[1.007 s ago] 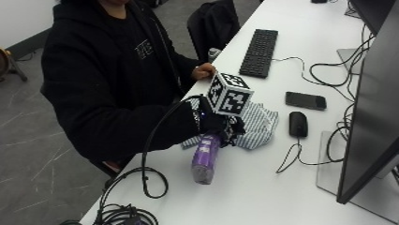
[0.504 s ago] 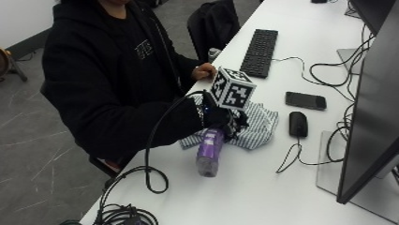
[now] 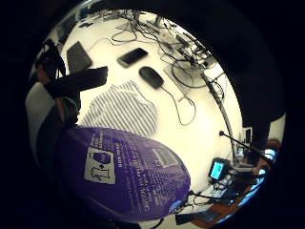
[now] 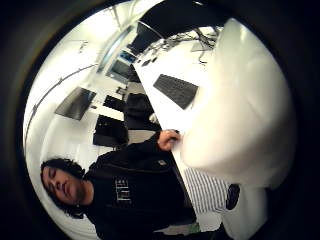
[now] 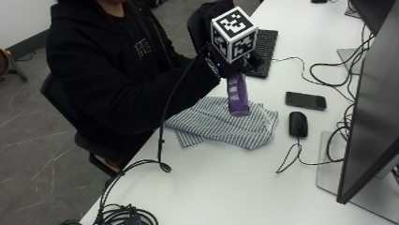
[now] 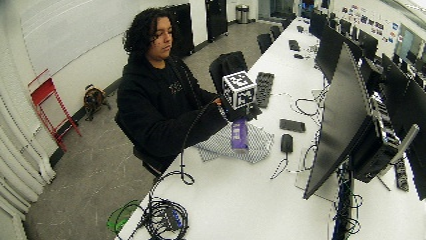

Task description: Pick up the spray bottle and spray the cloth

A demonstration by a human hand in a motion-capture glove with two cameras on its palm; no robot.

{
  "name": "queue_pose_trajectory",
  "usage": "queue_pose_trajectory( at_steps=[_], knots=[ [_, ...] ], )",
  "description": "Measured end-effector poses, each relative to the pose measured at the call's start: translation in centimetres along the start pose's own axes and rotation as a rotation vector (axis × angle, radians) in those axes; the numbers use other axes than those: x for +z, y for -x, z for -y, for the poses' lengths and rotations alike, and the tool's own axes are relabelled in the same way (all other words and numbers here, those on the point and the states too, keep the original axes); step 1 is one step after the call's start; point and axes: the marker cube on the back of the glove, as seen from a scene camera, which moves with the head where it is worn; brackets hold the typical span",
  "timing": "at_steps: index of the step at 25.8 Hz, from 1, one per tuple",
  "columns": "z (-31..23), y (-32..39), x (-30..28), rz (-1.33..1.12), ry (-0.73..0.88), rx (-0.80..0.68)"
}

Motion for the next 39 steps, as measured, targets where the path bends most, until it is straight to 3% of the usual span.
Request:
queue_pose_trajectory(
  at_steps=[11,20,26,39],
  knots=[
    [6.5,9.4,4.5,0.608,-0.152,-0.208],
    [10.1,11.5,12.2,0.993,-0.247,-0.152],
    [10.5,10.4,15.3,1.015,-0.25,-0.12],
    [10.4,9.5,16.1,1.029,-0.271,-0.149]
  ],
)
